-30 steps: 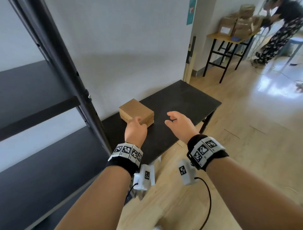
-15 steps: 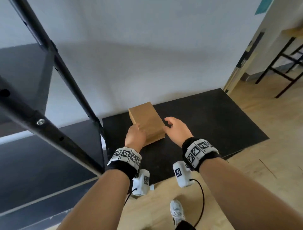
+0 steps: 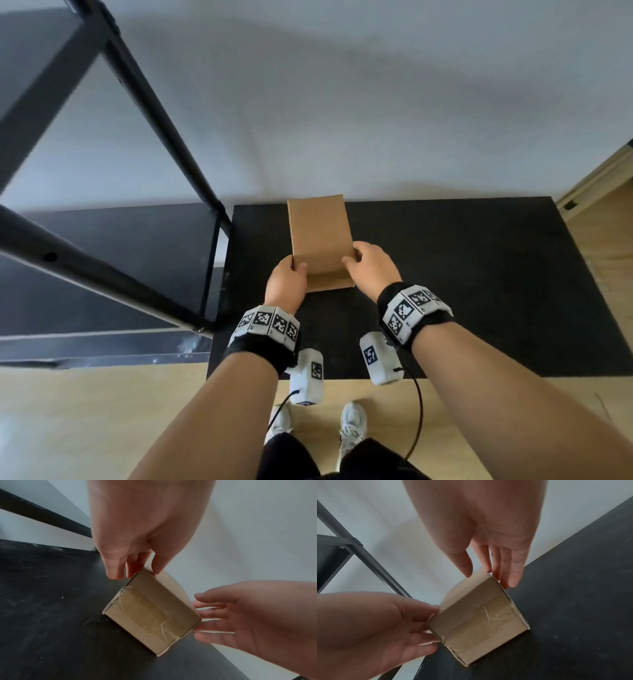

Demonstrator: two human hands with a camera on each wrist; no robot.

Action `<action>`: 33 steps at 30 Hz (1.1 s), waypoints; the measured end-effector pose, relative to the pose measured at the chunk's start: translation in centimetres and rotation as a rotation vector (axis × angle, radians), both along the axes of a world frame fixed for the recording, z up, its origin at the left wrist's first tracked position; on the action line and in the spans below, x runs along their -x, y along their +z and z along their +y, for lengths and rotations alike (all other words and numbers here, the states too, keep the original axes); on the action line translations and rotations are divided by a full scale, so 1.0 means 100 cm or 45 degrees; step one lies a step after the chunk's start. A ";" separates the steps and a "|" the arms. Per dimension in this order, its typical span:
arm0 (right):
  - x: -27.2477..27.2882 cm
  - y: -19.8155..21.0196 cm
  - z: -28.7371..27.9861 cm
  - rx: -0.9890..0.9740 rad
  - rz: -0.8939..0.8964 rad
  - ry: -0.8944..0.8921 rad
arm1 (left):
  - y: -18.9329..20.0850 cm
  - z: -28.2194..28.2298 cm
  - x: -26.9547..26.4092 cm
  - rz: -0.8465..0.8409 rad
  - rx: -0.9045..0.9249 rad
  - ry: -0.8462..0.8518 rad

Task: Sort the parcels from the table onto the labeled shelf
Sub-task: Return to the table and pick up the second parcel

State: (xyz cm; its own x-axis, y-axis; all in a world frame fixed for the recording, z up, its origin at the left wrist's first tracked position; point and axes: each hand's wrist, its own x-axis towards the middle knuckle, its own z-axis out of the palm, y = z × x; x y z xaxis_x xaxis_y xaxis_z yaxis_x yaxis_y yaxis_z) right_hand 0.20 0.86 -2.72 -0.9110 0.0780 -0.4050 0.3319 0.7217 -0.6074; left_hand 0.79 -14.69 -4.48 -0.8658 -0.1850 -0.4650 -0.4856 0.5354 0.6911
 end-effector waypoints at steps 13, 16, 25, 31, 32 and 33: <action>-0.016 -0.023 -0.009 0.132 -0.087 -0.046 | 0.011 -0.009 -0.025 0.412 -0.079 0.181; -0.016 -0.022 -0.001 0.102 -0.066 -0.023 | 0.010 -0.007 -0.023 0.410 -0.085 0.169; -0.011 -0.001 0.016 0.203 0.140 -0.137 | 0.003 0.021 -0.017 0.167 -0.185 0.143; -0.019 -0.003 0.017 0.153 0.143 -0.086 | 0.007 0.023 -0.022 0.212 -0.177 0.137; -0.019 -0.003 0.015 0.159 0.139 -0.078 | 0.009 0.020 -0.022 0.231 -0.162 0.149; -0.020 -0.002 0.012 0.172 0.138 -0.072 | 0.011 0.018 -0.023 0.252 -0.146 0.162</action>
